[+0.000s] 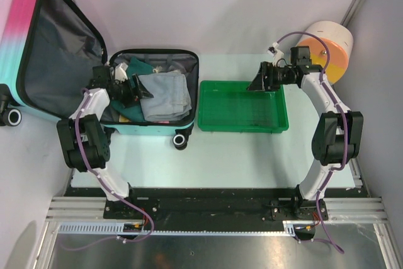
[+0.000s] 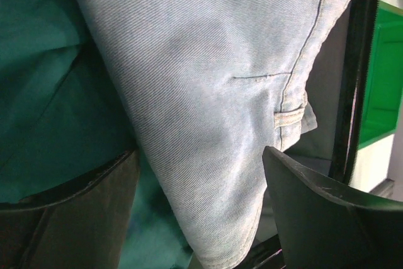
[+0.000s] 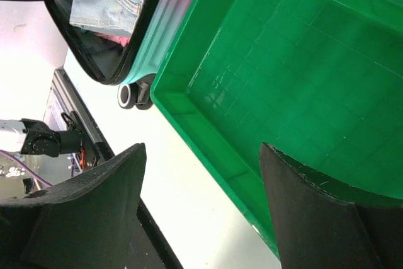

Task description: Open, take out, and arrange the luggage

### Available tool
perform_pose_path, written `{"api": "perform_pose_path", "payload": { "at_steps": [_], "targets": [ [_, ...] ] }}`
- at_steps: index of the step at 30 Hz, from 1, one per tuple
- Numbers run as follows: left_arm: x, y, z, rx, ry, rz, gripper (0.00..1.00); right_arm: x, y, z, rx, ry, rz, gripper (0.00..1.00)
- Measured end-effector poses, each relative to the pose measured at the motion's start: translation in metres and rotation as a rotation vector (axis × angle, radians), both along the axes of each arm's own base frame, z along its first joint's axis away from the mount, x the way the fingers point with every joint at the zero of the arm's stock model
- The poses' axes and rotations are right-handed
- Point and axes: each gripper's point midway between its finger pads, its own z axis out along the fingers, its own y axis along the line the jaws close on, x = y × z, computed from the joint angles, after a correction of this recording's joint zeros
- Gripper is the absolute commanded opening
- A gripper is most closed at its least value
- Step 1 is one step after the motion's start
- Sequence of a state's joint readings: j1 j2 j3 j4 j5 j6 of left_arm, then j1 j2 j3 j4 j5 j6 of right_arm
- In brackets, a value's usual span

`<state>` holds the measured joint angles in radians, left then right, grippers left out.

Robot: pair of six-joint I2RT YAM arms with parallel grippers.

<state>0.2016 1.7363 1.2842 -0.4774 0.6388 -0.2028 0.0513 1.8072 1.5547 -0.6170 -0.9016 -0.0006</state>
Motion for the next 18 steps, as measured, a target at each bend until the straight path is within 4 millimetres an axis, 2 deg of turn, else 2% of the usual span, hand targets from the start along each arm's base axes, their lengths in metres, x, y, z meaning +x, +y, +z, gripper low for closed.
{"api": "perform_pose_path", "payload": {
  "at_steps": [6, 9, 10, 12, 13, 15, 18],
  "targets": [
    [0.007, -0.014, 0.000, -0.056, -0.014, -0.030, 0.75, 0.000, -0.001, -0.002, -0.011, -0.006, 0.004, 0.77],
    [0.011, -0.021, -0.003, -0.075, -0.018, -0.043, 0.54, 0.000, -0.001, -0.002, -0.013, -0.008, 0.004, 0.77],
    [0.012, -0.022, -0.004, -0.080, -0.017, -0.043, 0.36, 0.000, -0.001, -0.002, -0.013, -0.007, 0.004, 0.77],
    [0.014, -0.024, -0.005, -0.083, -0.018, -0.040, 0.21, 0.000, -0.001, -0.001, -0.013, -0.006, 0.005, 0.77],
    [0.015, -0.025, -0.004, -0.083, -0.024, -0.044, 0.08, 0.000, -0.001, 0.000, -0.015, -0.009, 0.006, 0.77],
    [0.018, -0.030, 0.001, -0.069, -0.047, -0.061, 0.00, 0.004, -0.002, 0.003, -0.021, -0.021, 0.004, 0.77],
    [0.018, -0.044, 0.015, -0.039, -0.089, -0.090, 0.00, 0.009, 0.000, 0.009, -0.026, -0.041, 0.005, 0.80]
  ]
}}
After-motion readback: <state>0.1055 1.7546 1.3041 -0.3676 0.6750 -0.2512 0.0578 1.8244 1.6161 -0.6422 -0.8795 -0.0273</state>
